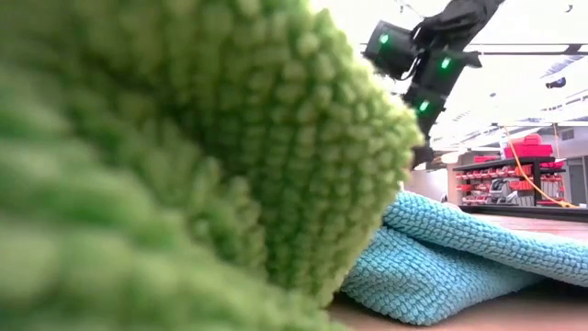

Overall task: Fold microfiber towels
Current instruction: Fold the pink towel

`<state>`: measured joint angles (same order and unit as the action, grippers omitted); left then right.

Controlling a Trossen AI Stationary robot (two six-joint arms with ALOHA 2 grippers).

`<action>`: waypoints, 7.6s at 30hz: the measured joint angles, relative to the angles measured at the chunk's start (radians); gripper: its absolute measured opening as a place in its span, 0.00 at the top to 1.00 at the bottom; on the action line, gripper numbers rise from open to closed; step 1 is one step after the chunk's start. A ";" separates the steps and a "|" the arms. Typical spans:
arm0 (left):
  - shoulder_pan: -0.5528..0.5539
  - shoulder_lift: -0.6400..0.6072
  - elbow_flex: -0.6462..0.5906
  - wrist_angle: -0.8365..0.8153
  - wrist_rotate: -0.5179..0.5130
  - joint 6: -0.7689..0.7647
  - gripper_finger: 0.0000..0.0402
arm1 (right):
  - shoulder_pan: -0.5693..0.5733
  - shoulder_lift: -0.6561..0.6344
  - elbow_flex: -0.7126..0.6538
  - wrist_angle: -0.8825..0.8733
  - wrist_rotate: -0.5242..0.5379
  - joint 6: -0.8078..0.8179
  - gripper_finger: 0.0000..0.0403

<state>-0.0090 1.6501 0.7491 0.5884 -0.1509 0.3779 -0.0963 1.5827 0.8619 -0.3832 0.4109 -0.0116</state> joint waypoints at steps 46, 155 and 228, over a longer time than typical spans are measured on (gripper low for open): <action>0.002 0.001 0.000 -0.023 -0.001 -0.077 0.73 | -0.163 0.267 0.108 0.294 -0.457 -0.179 0.70; -0.025 0.514 0.608 -0.487 0.283 -0.345 0.79 | 0.112 -0.232 -0.086 -0.146 -0.354 0.105 0.90; -0.129 0.232 0.587 -1.075 0.213 -0.149 0.62 | 0.059 -0.078 -0.274 0.362 -0.320 0.143 0.68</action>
<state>-0.1375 1.8823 1.3365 -0.4870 0.0625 0.2290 -0.0378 1.5049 0.5880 -0.0210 0.0907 0.1316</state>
